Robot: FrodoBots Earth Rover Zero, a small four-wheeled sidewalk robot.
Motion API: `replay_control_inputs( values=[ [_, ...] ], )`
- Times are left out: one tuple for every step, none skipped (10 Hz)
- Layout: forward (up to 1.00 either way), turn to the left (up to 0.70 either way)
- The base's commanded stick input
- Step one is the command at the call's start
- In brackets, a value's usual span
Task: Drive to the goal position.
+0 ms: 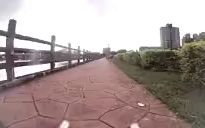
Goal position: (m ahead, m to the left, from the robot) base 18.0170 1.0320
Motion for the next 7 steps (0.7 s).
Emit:
replay_control_inputs(
  values=[
    [0.7, 0.0],
    [0.7, 0.0],
    [0.7, 0.0],
    [0.7, 0.0],
    [0.7, 0.0],
    [0.7, 0.0],
    [0.7, 0.0]
  ],
)
